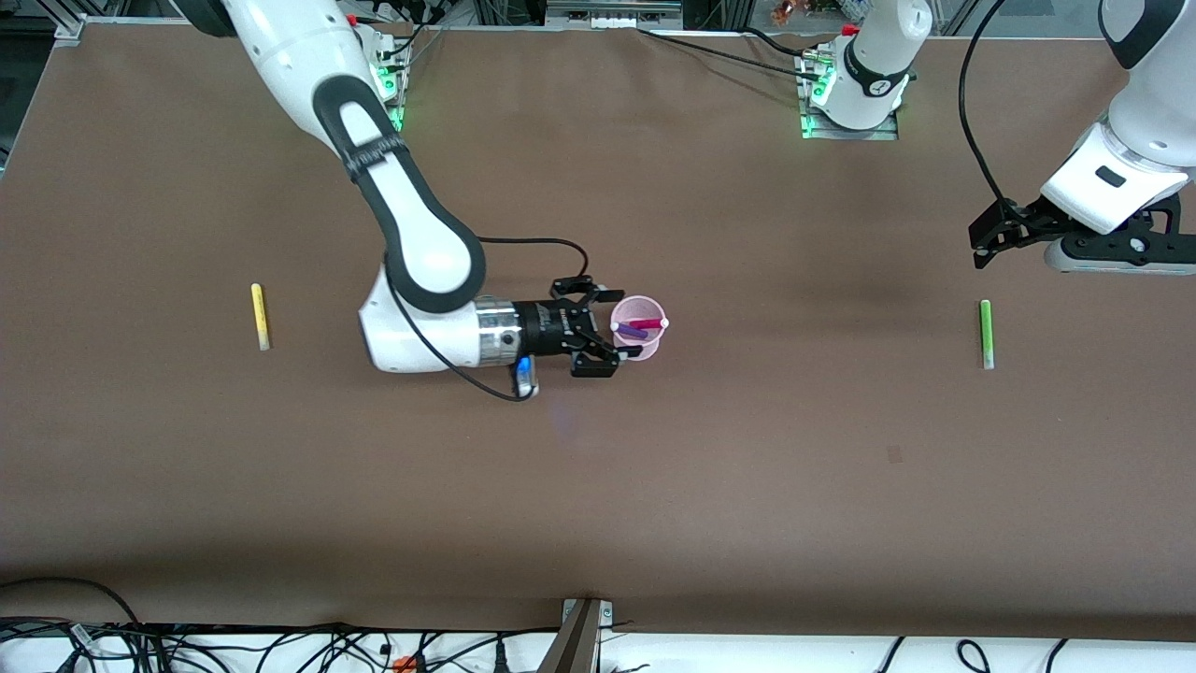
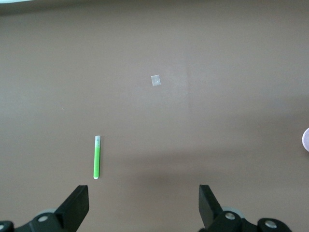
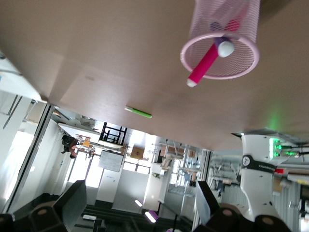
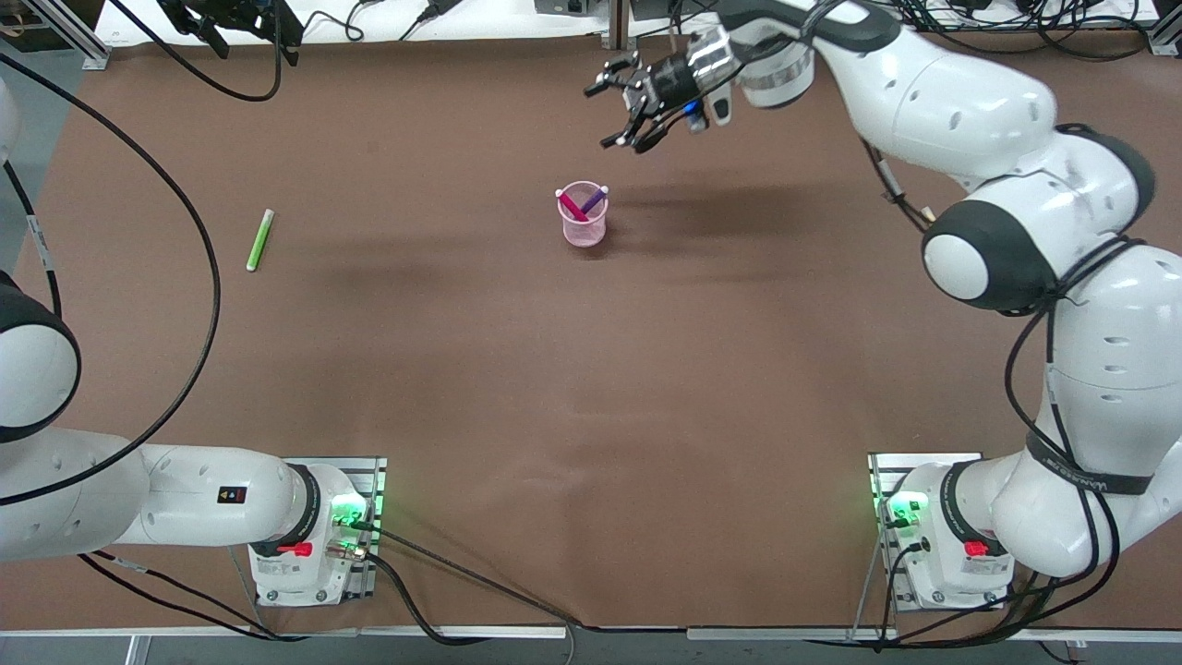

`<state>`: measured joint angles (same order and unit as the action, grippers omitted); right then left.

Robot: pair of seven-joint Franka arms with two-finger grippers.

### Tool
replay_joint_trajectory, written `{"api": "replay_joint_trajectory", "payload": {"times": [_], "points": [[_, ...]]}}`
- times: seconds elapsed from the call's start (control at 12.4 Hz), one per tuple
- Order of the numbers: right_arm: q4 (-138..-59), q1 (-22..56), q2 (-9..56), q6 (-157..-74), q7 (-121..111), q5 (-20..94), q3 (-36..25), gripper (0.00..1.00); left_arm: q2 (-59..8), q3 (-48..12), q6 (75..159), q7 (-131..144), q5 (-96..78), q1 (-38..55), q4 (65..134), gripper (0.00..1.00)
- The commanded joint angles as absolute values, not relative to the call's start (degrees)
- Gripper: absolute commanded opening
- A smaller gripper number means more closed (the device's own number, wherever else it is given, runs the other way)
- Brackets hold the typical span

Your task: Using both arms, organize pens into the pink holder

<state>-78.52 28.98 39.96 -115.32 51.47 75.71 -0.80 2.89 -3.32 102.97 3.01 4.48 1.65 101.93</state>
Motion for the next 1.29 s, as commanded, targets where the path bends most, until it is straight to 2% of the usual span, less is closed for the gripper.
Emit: {"api": "replay_joint_trajectory", "payload": {"times": [0.0,0.16,0.4,0.73,0.97,1.21], "points": [[-82.8,29.0,31.6,-108.8,48.5,72.5,-8.3,1.00,3.4,-3.0,103.5,4.0,1.9,1.9,102.4,1.00],[-83.1,29.1,28.2,-97.8,45.9,66.9,-16.0,1.00,3.3,-3.2,103.4,4.0,1.8,2.0,102.3,1.00],[-83.8,29.1,20.5,-92.0,42.4,50.7,-18.3,1.00,3.4,-3.3,102.0,4.1,2.5,2.1,102.4,1.00],[-88.7,25.1,9.2,-87.2,30.9,30.2,-15.1,1.00,3.5,-5.0,100.3,5.7,2.8,2.2,101.2,1.00],[-90.7,16.7,2.1,-84.4,16.4,13.6,-6.5,1.00,3.5,-5.0,100.3,6.1,3.4,2.1,101.1,1.00],[-93.1,12.6,-1.8,-84.6,2.5,5.9,-5.2,1.00,3.3,-5.1,100.4,6.7,3.5,2.2,101.0,1.00]]}}
